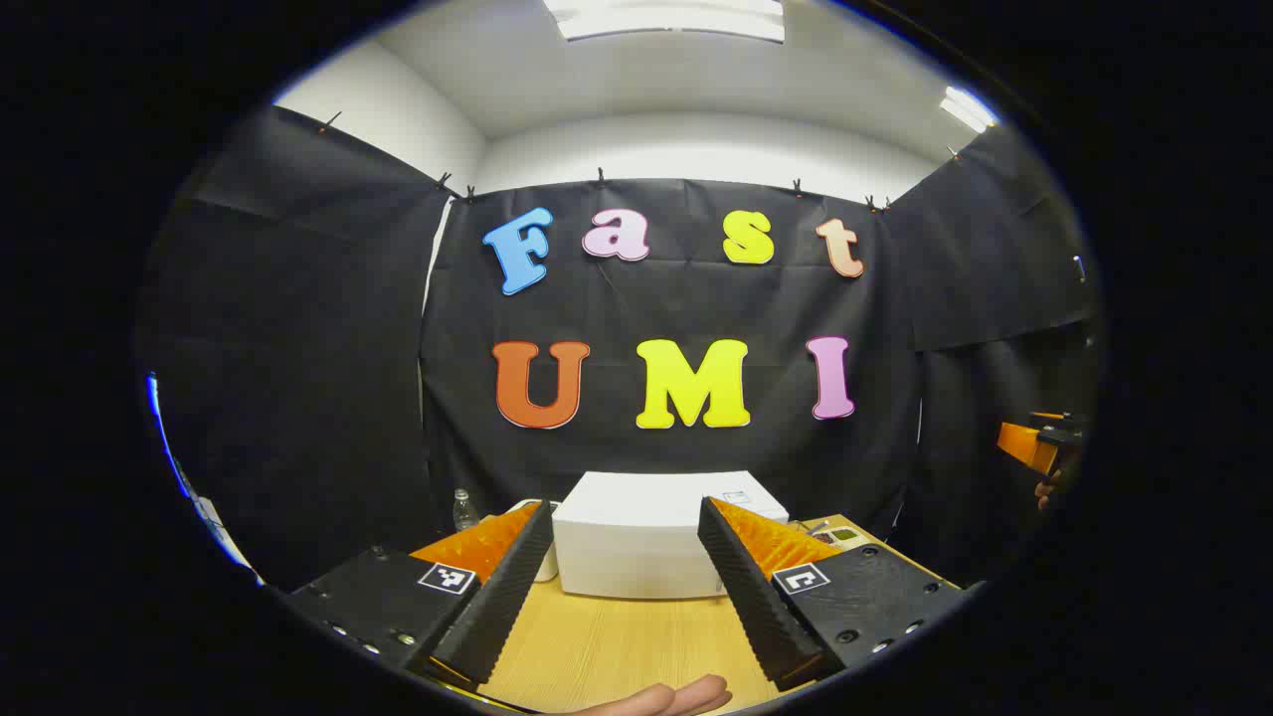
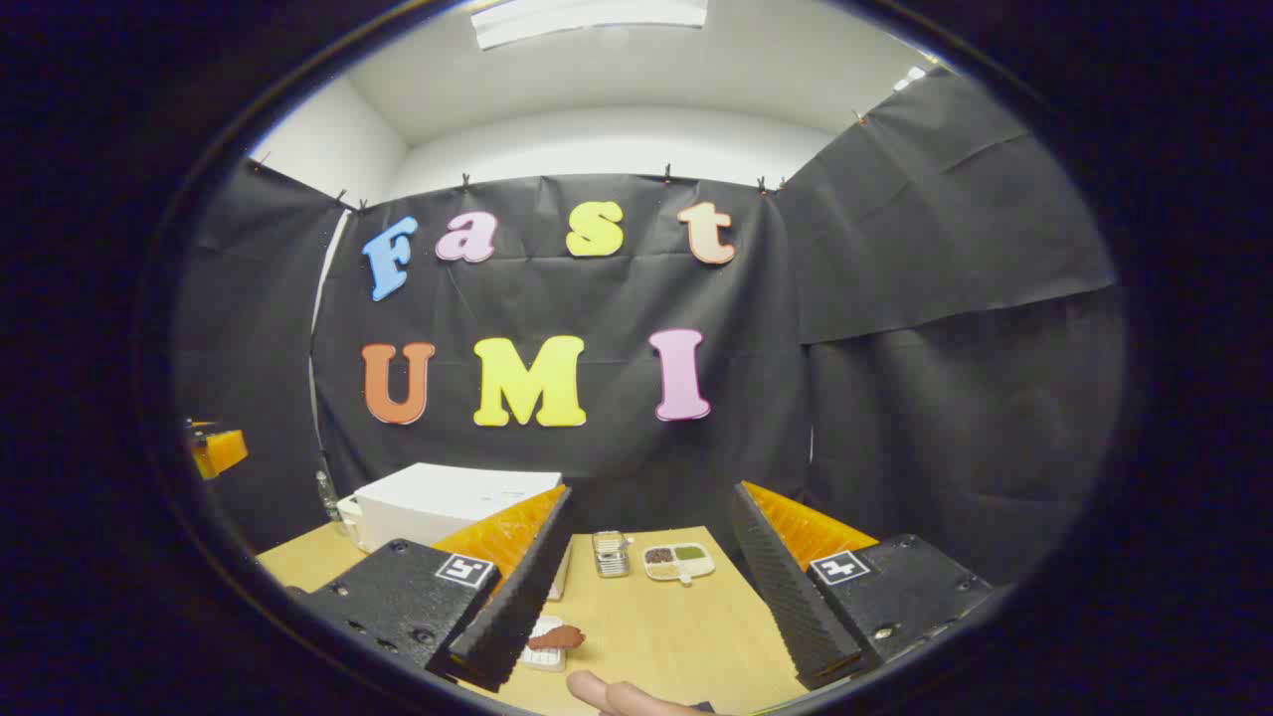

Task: Open the microwave oven with the left hand, put the food in, and close the microwave oven.

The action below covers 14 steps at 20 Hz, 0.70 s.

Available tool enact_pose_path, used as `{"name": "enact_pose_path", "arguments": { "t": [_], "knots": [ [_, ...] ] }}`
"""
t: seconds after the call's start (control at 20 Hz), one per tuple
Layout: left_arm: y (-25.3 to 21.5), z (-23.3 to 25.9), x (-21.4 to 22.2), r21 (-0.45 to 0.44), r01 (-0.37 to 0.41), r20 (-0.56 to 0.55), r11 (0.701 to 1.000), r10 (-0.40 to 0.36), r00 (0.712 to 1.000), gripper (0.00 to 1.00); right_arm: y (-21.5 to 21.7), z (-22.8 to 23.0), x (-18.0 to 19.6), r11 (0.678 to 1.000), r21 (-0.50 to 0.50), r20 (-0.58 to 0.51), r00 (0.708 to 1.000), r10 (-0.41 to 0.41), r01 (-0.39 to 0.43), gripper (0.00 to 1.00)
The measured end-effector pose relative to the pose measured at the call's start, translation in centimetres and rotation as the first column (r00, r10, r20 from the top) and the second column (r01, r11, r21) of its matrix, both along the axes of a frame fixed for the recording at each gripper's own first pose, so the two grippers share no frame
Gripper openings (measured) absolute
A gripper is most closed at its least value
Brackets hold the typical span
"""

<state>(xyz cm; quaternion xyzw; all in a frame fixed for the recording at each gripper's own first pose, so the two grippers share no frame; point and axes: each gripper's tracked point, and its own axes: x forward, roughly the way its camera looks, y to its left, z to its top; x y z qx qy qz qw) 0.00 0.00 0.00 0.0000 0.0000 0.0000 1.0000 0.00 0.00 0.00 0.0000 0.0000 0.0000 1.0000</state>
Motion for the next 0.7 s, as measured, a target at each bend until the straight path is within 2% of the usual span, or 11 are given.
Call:
{"name": "enact_pose_path", "arguments": {
  "t": [0.05,0.1,0.15,0.2,0.25,0.35,0.4,0.5,0.55,0.7],
  "knots": [
    [0.0,0.2,-0.2,0.011,-0.001,0.009,1.0,0.001,1.0,0.93,-0.1,-0.1,0.0,1.0,-0.001,-0.002,1.0,0.001,-0.001,0.89],
    [-0.1,0.4,-0.4,0.02,-0.003,0.015,1.0,0.003,1.0,0.93,-0.4,0.0,0.0,1.0,-0.004,0.0,1.0,-0.001,0.001,1.0],
    [-0.2,0.4,-0.6,0.024,-0.001,0.018,1.0,0.001,1.0,0.93,-0.6,0.0,0.0,1.0,-0.005,0.001,1.0,-0.003,0.003,0.9],
    [-0.2,0.6,-0.9,0.034,-0.007,0.024,0.999,0.006,1.0,0.93,-0.7,0.0,-0.1,1.0,-0.004,0.001,1.0,-0.004,0.004,1.0],
    [0.0,0.9,-1.0,0.046,-0.013,0.034,0.999,0.011,0.999,0.93,-0.8,-0.1,0.0,1.0,-0.004,0.001,1.0,-0.003,0.003,0.89],
    [0.1,1.4,-1.2,0.047,-0.02,0.052,0.999,0.018,0.998,0.93,-1.1,-0.1,-0.1,1.0,-0.006,0.006,1.0,-0.004,0.004,0.9],
    [0.2,1.4,-1.2,0.044,-0.027,0.057,0.999,0.025,0.998,0.93,-1.3,0.0,-0.1,1.0,-0.002,0.012,1.0,-0.004,0.004,1.0],
    [-0.7,1.0,-1.5,0.024,-0.001,0.045,1.0,0.0,0.999,0.94,-1.6,0.3,-0.1,1.0,0.008,0.02,1.0,-0.005,0.005,1.0],
    [-0.7,1.0,-1.4,0.019,0.001,0.043,1.0,-0.002,0.999,0.94,-1.8,0.2,-0.1,1.0,0.009,0.023,1.0,-0.006,0.006,0.89],
    [-0.4,1.0,-1.3,0.033,-0.009,0.045,0.999,0.008,0.999,0.94,-2.0,0.6,-0.3,1.0,0.005,0.033,0.999,-0.007,0.007,0.89]
  ]
}}
